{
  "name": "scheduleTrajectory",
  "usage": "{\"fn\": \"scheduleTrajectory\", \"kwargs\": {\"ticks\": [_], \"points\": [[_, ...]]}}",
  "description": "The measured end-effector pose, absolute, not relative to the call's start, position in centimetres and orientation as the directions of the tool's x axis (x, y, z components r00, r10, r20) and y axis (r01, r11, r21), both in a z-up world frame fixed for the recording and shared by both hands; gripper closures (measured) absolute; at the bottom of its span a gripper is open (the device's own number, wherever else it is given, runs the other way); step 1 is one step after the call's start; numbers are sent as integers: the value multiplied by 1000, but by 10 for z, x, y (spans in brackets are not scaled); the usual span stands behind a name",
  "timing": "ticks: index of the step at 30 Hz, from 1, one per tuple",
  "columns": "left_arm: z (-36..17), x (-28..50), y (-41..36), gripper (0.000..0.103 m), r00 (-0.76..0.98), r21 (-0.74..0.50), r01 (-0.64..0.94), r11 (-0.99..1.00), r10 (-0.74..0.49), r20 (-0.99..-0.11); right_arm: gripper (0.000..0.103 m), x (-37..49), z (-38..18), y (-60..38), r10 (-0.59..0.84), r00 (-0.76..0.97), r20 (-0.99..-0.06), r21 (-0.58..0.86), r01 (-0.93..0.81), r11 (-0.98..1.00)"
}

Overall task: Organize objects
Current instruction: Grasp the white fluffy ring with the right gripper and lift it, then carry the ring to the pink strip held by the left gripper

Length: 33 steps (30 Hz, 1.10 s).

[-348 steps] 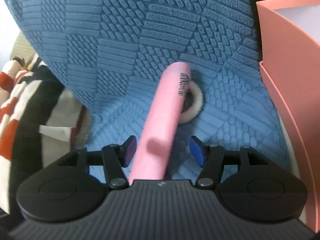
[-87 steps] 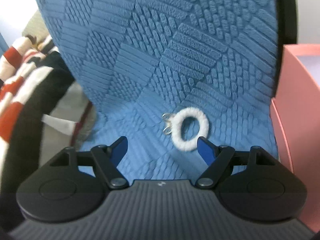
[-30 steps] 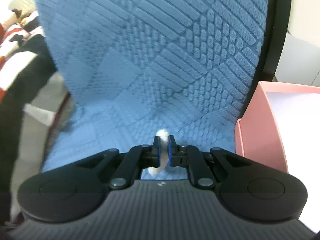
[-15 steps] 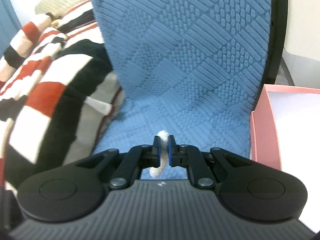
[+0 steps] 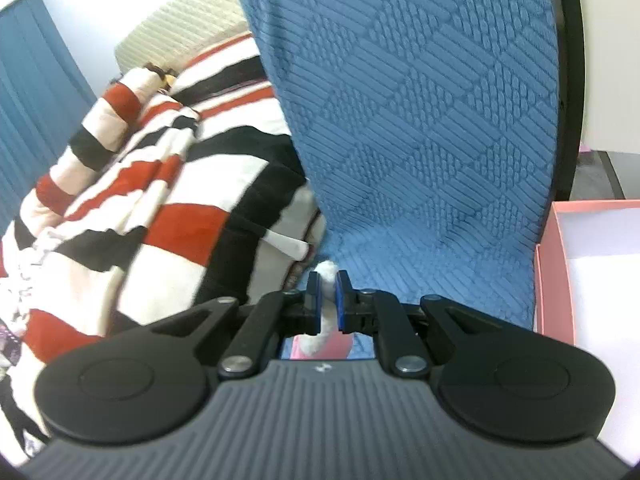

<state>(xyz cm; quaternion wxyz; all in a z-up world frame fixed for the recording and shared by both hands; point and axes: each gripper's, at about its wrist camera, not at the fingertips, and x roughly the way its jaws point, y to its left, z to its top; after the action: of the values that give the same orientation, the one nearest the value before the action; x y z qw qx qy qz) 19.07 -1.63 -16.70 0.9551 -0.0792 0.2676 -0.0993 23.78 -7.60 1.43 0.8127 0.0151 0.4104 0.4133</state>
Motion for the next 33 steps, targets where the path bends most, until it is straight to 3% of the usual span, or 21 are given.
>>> {"fn": "scheduleTrajectory", "kwargs": {"ticks": [7, 25, 33], "points": [[-153, 185, -13, 90, 880, -185, 130, 974, -199, -431, 93, 220, 28, -77, 718, 284, -635, 406, -668, 624], [-152, 177, -19, 90, 869, -170, 185, 968, -242, -433, 93, 230, 18, -61, 693, 278, -665, 414, -635, 652], [-160, 182, -18, 90, 850, -180, 178, 967, -243, -467, 93, 221, 37, -54, 761, 249, -599, 468, -663, 585]]}}
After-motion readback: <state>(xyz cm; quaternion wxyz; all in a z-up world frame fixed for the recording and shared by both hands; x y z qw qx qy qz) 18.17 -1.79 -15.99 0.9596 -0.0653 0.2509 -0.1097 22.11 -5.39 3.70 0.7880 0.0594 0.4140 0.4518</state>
